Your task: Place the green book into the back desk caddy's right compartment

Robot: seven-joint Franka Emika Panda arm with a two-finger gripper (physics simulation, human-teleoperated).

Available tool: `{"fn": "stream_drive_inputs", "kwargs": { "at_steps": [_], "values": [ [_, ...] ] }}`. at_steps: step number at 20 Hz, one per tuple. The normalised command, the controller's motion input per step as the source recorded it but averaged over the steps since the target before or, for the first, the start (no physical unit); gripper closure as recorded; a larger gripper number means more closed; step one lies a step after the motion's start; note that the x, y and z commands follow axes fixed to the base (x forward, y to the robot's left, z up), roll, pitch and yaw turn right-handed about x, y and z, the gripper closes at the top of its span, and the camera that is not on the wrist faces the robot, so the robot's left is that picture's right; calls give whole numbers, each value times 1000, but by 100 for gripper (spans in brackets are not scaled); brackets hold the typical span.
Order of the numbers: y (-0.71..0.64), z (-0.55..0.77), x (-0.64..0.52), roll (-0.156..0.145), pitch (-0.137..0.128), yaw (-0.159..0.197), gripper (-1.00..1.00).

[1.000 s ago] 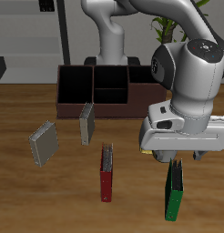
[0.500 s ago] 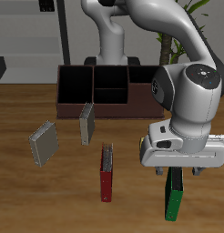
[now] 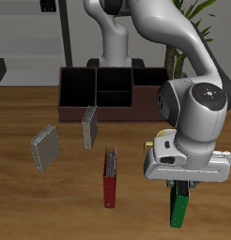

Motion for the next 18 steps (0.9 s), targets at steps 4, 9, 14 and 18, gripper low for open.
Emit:
{"fn": "stream_drive_inputs", "kwargs": {
  "at_steps": [4, 9, 14, 18],
  "values": [
    [-67, -50, -39, -17, 14, -9, 100],
    [-73, 59, -12, -14, -3, -10, 100],
    [19, 496, -153, 7, -51, 1, 100],
    [65, 815, -381, 9, -68, 31, 100]
  ]
}}
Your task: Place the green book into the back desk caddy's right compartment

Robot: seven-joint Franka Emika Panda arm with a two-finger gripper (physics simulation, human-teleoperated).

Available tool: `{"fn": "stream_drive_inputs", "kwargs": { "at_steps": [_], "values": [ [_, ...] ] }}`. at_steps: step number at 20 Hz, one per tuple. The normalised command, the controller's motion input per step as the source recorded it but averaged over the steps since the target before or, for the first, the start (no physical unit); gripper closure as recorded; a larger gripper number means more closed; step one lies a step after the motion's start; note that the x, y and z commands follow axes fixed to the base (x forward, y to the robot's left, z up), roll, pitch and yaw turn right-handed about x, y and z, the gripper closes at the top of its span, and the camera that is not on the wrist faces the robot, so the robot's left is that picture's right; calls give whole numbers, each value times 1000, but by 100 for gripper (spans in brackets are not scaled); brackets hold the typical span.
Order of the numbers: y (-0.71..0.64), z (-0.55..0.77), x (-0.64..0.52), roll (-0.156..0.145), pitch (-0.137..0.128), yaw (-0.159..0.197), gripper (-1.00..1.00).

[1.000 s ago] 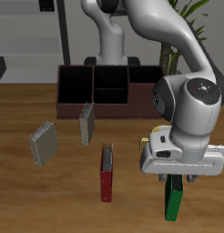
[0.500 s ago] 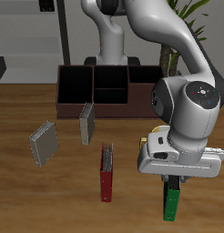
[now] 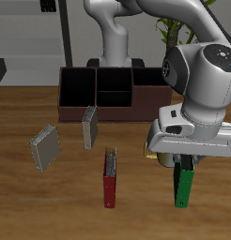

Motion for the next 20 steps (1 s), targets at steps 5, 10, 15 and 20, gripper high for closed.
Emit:
{"fn": "stream_drive_inputs", "kwargs": {
  "at_steps": [5, 10, 15, 20],
  "values": [
    [-11, 625, -408, 21, 4, 58, 100],
    [-149, 678, -585, -13, -76, 28, 100],
    [-88, 555, -644, -25, -29, 40, 100],
    [-2, 403, -685, -16, -15, 50, 100]
  ]
}}
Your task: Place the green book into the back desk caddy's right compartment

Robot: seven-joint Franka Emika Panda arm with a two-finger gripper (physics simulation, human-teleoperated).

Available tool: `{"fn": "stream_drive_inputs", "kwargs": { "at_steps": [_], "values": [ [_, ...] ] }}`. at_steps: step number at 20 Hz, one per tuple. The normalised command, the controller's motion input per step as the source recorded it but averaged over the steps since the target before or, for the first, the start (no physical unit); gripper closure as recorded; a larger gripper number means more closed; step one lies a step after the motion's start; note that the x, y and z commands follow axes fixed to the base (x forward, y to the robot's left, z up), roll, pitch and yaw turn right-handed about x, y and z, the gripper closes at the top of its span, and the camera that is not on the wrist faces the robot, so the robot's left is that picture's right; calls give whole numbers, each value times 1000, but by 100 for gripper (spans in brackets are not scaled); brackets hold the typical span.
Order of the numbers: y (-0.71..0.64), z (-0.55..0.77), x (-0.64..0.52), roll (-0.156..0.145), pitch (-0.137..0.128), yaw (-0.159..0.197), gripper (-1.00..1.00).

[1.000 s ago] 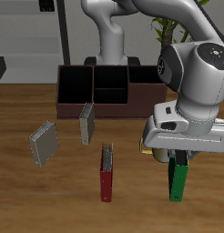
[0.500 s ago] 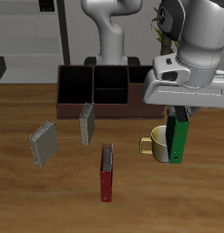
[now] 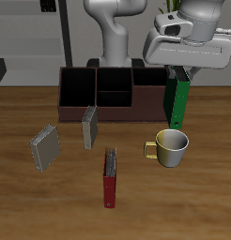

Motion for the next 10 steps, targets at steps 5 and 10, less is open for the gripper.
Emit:
{"fn": "stream_drive_inputs", "kwargs": {
  "at_steps": [5, 10],
  "values": [
    [65, 288, -707, -30, -21, 58, 100],
    [-39, 265, -584, -48, -7, 19, 100]
  ]
}}
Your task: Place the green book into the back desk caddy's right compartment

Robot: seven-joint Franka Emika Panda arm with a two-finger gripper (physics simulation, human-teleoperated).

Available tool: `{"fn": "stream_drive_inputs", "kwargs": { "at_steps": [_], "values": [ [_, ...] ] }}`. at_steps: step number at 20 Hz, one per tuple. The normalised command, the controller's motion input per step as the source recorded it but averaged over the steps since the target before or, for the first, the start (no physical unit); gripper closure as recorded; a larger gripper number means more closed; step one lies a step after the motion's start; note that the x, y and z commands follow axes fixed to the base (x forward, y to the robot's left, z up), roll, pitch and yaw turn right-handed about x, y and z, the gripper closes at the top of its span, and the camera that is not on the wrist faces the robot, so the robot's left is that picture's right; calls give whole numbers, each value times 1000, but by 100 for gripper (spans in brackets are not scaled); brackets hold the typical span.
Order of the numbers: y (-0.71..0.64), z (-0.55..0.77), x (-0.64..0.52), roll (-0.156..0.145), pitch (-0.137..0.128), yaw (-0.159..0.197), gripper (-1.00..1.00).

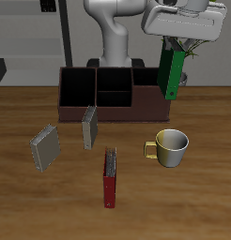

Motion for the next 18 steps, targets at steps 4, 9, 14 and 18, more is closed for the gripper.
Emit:
{"fn": "stream_drive_inputs", "kwargs": {
  "at_steps": [4, 9, 14, 18],
  "values": [
    [-15, 191, -471, -25, -1, 0, 100],
    [-48, 103, -445, 23, -13, 8, 100],
    [-26, -59, -362, 8, -10, 18, 100],
    [14, -36, -420, 9, -21, 13, 100]
  ]
}}
